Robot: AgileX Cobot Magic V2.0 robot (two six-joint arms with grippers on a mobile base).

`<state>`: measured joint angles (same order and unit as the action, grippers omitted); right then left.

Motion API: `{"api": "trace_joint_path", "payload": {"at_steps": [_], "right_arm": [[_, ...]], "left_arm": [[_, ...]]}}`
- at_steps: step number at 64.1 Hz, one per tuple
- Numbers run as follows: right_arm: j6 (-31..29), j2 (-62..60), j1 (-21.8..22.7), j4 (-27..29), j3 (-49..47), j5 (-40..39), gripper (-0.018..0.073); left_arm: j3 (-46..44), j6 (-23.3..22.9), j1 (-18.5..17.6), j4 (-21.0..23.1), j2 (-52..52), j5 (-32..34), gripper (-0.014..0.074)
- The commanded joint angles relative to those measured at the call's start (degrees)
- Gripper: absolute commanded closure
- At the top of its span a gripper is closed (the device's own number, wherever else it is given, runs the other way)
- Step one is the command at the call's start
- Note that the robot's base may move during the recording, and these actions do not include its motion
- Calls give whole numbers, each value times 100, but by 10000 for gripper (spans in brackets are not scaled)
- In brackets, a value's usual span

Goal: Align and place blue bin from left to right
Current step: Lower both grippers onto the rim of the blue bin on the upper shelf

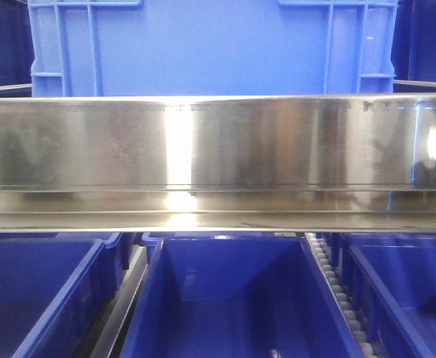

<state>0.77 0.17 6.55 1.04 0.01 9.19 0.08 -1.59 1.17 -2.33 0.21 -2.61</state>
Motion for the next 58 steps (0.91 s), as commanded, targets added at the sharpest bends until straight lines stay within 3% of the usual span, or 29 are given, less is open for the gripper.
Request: {"api": "trace_joint_path", "payload": {"at_steps": [1,58], "right_arm": [[-24,-17,-8,-50,-1,-63,629],[-24,-17,-7,-50,-1,-456,629]], "left_arm": [[-8,0,-40,-3,-21,54,708],[-8,0,-40,-3,-21,540,708]]}}
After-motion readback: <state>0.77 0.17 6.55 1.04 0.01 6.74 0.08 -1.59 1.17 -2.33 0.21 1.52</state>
